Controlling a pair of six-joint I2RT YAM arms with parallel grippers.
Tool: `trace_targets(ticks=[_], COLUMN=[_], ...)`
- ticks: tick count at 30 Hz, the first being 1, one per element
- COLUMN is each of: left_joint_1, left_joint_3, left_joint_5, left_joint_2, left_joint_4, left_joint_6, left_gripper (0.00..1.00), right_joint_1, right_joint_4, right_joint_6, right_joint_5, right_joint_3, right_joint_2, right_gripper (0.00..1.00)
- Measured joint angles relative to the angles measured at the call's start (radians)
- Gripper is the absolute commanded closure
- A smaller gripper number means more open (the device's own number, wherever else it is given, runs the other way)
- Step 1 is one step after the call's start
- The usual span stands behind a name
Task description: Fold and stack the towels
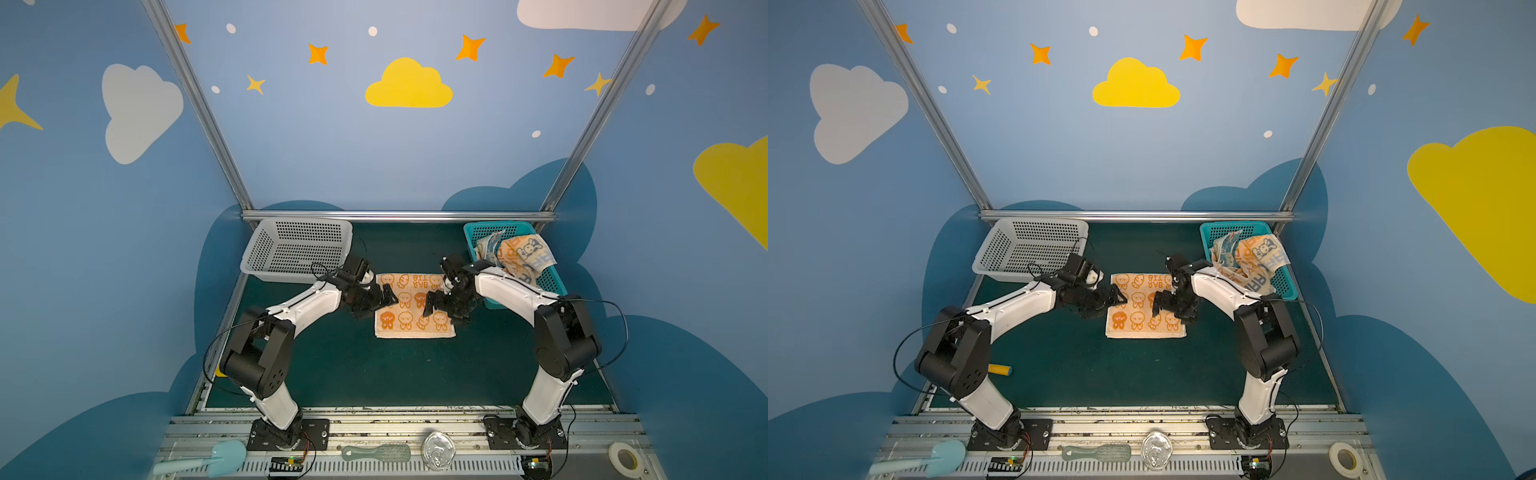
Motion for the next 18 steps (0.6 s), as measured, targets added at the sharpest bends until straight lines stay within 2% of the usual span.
trace_targets(ticks=[7, 14, 18], left_joint_1=[0.043, 0.058, 0.064], left_joint_3=[0.372, 0.506, 0.528], left_joint_5=[0.003, 0.014, 0.013], left_joint_2=[0.216, 0.435, 0.505], left_joint_4=[-0.03, -0.037, -0.048], left_joint_6=[0.021, 0.006, 0.007], left_gripper=[0.01, 0.01, 0.01], right_joint_1=[-0.089, -0.132, -0.142], right_joint_4=[-0.018, 0.009, 0.02], right_joint_6=[-0.024, 0.005, 0.011], right_joint_5=[-0.026, -0.091, -0.12], right_joint_3=[0.354, 0.494, 0.568], right_joint_2=[0.158, 0.395, 0.502], right_gripper=[0.04, 0.04, 0.04])
